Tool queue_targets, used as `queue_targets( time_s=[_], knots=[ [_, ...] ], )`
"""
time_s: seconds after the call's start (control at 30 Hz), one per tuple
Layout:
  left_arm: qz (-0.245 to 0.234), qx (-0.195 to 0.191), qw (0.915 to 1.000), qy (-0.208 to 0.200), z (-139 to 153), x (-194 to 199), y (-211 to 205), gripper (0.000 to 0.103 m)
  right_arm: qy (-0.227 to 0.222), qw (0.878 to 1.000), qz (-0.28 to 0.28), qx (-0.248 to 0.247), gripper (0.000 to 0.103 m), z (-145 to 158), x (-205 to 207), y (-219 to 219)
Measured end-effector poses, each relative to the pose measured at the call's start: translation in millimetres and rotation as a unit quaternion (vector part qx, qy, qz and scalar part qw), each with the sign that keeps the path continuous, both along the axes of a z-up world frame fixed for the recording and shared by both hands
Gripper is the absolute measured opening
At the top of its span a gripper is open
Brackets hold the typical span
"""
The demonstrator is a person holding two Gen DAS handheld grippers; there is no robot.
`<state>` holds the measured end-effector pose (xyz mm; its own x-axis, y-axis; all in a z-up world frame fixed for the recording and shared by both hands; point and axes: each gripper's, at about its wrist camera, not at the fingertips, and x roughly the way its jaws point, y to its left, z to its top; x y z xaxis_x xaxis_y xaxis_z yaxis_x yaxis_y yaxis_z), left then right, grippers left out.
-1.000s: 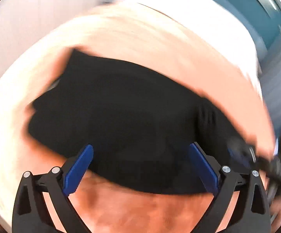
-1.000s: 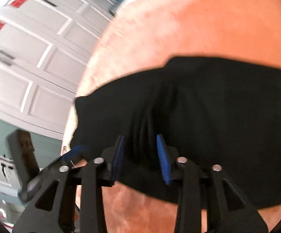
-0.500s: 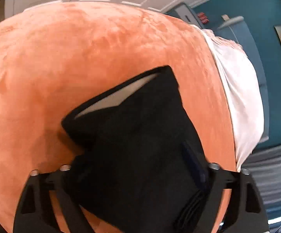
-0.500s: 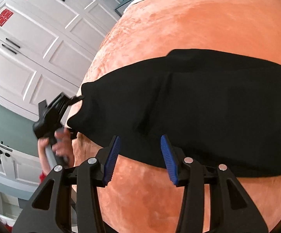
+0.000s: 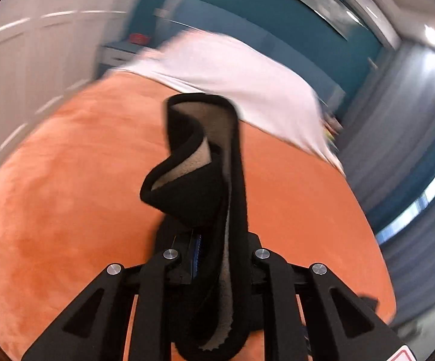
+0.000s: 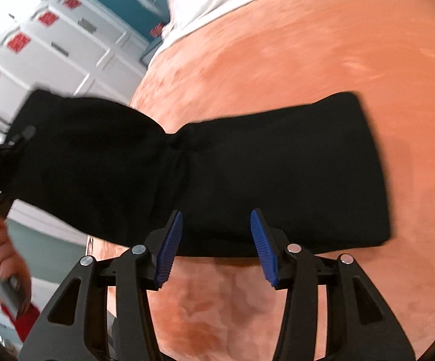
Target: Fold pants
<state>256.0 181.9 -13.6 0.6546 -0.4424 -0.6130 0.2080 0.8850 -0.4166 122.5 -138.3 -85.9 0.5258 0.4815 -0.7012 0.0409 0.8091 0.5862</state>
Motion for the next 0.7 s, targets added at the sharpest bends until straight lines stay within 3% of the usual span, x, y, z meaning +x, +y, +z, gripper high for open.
queue_targets(
  time_s=[0.07,0.13,0.23,0.33,0.4,0.43,0.5,0.53,0.57,0.63,0.7],
  knots=[
    [-0.033,0.024,0.9989,0.022,-13.4,-4.5,-56.9,0.013,-0.008,1.000,-0.025,-0.009,0.056,3.0,-12.7,-29.7],
    [-0.050,0.050,0.9952,0.068,-44.9,-2.6,-101.6,0.014,-0.007,0.999,-0.040,-0.015,0.056,1.3,-22.0,-50.5],
    [-0.059,0.116,0.9804,0.148,-126.4,-2.7,-165.5,0.015,0.001,0.998,-0.064,-0.019,0.056,-9.7,-41.7,-89.3],
    [-0.076,0.166,0.9647,0.189,-178.5,-15.5,-200.6,0.024,0.017,0.996,-0.082,-0.013,0.056,-24.3,-53.0,-117.0],
    [-0.073,0.217,0.9628,0.144,-174.7,-35.9,-218.1,0.029,0.025,0.996,-0.081,-0.009,0.056,-29.2,-53.4,-122.1],
    [-0.081,0.223,0.9637,0.123,-164.5,-45.2,-222.3,0.050,0.025,0.997,-0.077,-0.007,0.056,-28.9,-53.3,-126.7],
    [-0.093,0.180,0.9730,0.111,-141.2,-60.4,-214.9,0.077,0.020,0.998,-0.067,0.005,0.060,-24.5,-46.7,-126.5],
    [-0.087,0.160,0.9784,0.099,-128.1,-66.9,-205.3,0.083,0.015,0.998,-0.062,0.012,0.071,-22.0,-40.5,-123.6],
    [-0.070,0.150,0.9828,0.081,-111.4,-73.8,-192.2,0.085,0.007,0.998,-0.054,0.021,0.077,-17.5,-35.7,-122.6],
    [-0.026,0.145,0.9874,0.058,-86.9,-75.7,-158.9,0.087,-0.006,0.998,-0.043,0.038,0.078,-12.1,-21.0,-116.7],
    [0.006,0.132,0.9889,0.068,-77.3,-74.5,-129.3,0.087,0.001,0.998,-0.018,0.057,0.084,-11.7,-1.8,-103.6]
  ],
)
